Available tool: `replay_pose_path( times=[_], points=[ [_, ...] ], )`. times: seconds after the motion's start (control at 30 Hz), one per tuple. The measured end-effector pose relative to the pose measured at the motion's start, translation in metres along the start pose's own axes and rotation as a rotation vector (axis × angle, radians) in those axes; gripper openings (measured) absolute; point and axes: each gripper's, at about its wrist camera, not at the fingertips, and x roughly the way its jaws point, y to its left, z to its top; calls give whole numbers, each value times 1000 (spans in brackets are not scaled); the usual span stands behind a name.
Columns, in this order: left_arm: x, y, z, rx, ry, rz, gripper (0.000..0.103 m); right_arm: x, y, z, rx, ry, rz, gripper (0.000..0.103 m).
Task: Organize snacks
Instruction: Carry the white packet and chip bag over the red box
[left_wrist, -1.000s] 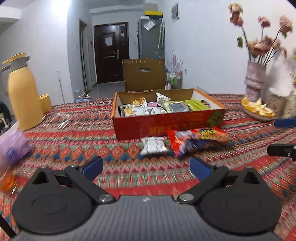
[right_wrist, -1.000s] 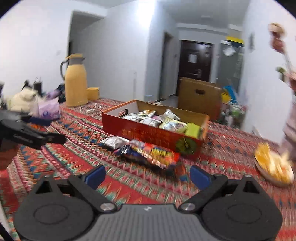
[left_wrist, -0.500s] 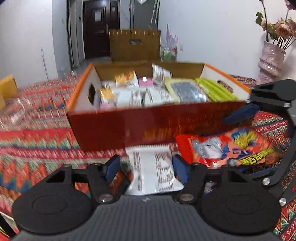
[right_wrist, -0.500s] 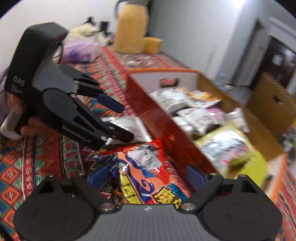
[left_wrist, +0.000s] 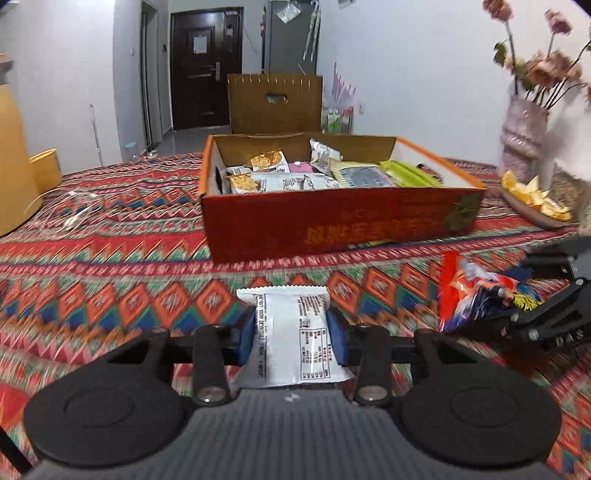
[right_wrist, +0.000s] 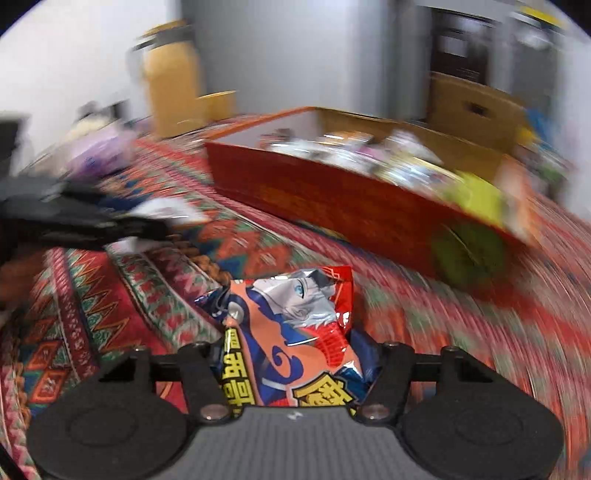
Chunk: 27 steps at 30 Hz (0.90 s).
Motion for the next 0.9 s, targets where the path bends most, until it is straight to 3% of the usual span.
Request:
replay_pose_path(
  times=[0.2,0.27,0.33,0.5,0.53,0.6,0.9],
  points=[
    [-57,-15,-45,-75,-5,34,41,-58,43,-62,224,-40,-271,66],
    [-72,-16,-55,-113,7,17,41,-73,53,-75,301,-45,-243,72],
    [-83,-18,-65,-118,22,5,41,-89,66,-84,312,-60,-160,80],
    [-98,-23,-80,-104,34,34,41,-107,82,-85,195,-70,-157,82],
    [-100,-23,-82,-113,34,38,41,-108,80,-87,194,-77,-141,81],
    [-106,-27,-86,-120,26,42,41,-98,78,-87,212,-66,-129,62],
    [-131,-40,-95,-103,3,70,41,-96,87,-107,262,-146,-122,52]
  ],
)
